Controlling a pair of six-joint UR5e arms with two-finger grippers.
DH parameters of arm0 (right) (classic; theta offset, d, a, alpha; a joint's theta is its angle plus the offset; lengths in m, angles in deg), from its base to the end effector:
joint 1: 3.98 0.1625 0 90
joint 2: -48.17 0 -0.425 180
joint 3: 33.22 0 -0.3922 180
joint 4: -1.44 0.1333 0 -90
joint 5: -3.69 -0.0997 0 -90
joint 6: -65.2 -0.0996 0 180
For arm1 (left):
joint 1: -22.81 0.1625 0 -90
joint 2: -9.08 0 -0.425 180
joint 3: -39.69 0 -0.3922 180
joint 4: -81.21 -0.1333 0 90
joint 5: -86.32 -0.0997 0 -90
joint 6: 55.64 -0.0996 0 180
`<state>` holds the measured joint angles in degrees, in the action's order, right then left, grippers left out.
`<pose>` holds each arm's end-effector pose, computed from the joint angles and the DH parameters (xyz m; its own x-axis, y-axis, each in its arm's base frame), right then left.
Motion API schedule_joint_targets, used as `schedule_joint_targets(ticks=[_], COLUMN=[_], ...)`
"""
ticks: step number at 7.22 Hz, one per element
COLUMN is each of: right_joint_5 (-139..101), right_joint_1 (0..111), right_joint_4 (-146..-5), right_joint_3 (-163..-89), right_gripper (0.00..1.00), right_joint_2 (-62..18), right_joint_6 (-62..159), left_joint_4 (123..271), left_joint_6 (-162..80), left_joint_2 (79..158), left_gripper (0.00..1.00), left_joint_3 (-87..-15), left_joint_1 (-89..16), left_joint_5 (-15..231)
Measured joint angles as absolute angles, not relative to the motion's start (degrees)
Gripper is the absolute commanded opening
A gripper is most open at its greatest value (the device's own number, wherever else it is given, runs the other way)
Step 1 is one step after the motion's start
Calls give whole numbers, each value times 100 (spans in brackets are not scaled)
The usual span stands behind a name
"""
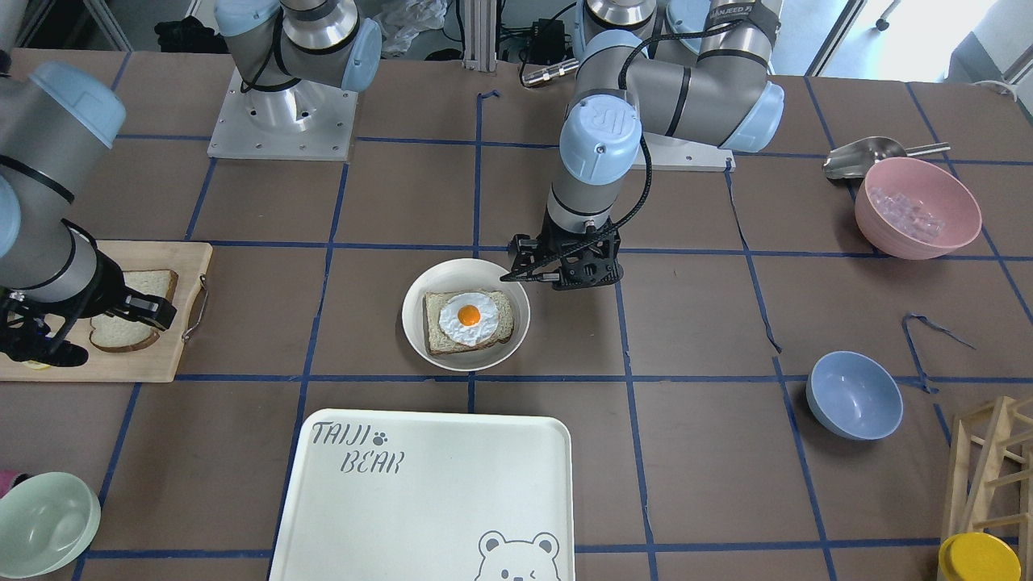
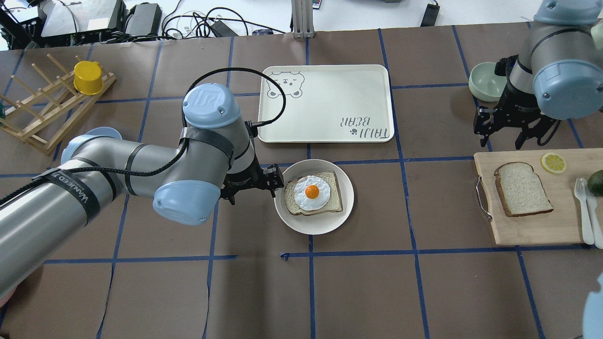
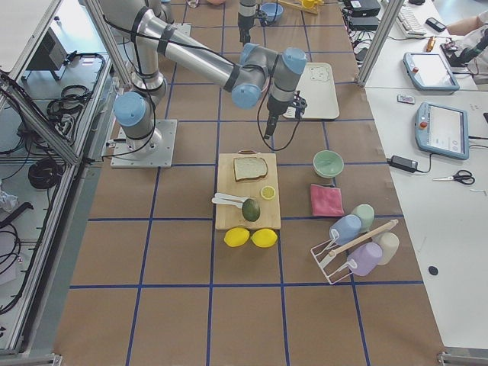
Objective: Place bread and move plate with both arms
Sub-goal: 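Lower the right gripper to the bread slice while the left nears the plate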
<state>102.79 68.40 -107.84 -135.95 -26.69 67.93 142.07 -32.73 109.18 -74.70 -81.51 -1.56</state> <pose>-0.0519 -0.5518 0.2773 -0.9614 0.2312 0.1491 0.2538 0.9545 0.1566 -0.2534 -0.4387 0.2504 -0.9885 -0.1510 -0.0024 -0.1504 0.9835 0.1002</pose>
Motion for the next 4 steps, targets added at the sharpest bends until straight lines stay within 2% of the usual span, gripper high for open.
schedule_joint_targets(ticks=[4], right_joint_5=[10491], right_joint_1=[6581], right_joint_4=[-11896], right_joint_3=[-14286], right_gripper=[60], right_joint_2=[-2263], right_joint_6=[6781], left_joint_4=[14102], left_joint_6=[-3835], left_joint_2=[10887], left_gripper=[100], left_joint_3=[-7311], left_joint_1=[-8016], left_joint_5=[-172])
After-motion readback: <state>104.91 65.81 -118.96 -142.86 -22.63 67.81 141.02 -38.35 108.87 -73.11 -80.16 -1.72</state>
